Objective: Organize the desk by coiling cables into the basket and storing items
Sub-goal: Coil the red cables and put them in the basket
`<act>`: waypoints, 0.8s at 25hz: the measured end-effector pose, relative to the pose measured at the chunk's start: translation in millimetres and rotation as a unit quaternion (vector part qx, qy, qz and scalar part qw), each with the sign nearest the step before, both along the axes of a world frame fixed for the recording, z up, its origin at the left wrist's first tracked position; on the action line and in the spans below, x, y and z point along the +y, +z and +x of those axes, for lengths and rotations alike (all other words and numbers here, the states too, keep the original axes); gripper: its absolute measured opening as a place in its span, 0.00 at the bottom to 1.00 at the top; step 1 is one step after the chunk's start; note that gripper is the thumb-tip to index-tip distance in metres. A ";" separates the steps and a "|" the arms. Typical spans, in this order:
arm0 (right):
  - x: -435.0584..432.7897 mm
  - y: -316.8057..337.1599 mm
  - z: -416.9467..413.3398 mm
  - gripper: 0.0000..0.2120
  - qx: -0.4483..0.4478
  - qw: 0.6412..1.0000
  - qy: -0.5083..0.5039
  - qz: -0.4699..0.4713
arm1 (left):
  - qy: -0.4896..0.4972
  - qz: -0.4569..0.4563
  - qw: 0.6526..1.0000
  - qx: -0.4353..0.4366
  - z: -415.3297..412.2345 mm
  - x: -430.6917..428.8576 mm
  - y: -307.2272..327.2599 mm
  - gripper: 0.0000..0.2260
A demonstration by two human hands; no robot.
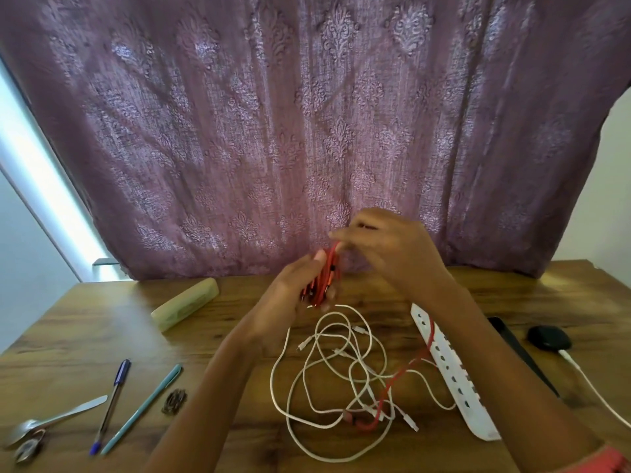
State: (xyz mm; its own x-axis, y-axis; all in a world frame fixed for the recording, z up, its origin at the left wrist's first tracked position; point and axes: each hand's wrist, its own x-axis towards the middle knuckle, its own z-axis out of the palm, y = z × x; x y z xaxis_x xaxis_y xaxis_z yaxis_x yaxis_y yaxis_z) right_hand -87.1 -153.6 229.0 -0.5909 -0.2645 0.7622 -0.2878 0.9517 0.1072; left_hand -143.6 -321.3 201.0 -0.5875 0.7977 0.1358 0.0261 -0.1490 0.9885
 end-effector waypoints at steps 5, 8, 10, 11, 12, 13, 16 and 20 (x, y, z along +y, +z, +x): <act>4.6 -18.4 -15.3 0.15 -0.091 0.964 0.014 -0.251 | -0.010 0.079 0.995 -0.066 5.2 1.2 12.6 0.10; -8.6 -41.8 -18.9 0.16 -0.108 0.952 -0.030 -0.285 | -0.017 0.138 0.983 -0.119 2.1 5.1 12.4 0.11; -19.9 -61.5 -21.0 0.15 -0.122 0.948 -0.068 -0.286 | -0.003 0.182 0.974 -0.136 1.5 7.1 11.9 0.11; -25.5 -71.8 -21.6 0.14 -0.133 0.946 -0.077 -0.284 | 0.015 0.198 0.970 -0.141 0.4 7.0 11.7 0.11; -30.6 -83.0 -20.5 0.12 -0.146 0.944 -0.079 -0.287 | 0.036 0.209 0.966 -0.146 -1.8 6.5 11.3 0.10; -34.6 -94.1 -17.9 0.12 -0.159 0.940 -0.072 -0.292 | 0.061 0.215 0.964 -0.146 -5.3 5.6 10.4 0.10; -43.0 -113.7 -6.9 0.17 -0.202 0.927 -0.061 -0.309 | 0.143 0.205 0.964 -0.092 -16.4 3.1 6.9 0.10; -51.4 -116.6 4.3 0.14 -0.088 0.981 -0.072 -0.159 | 0.239 0.097 0.964 0.060 -25.6 4.3 -6.8 0.11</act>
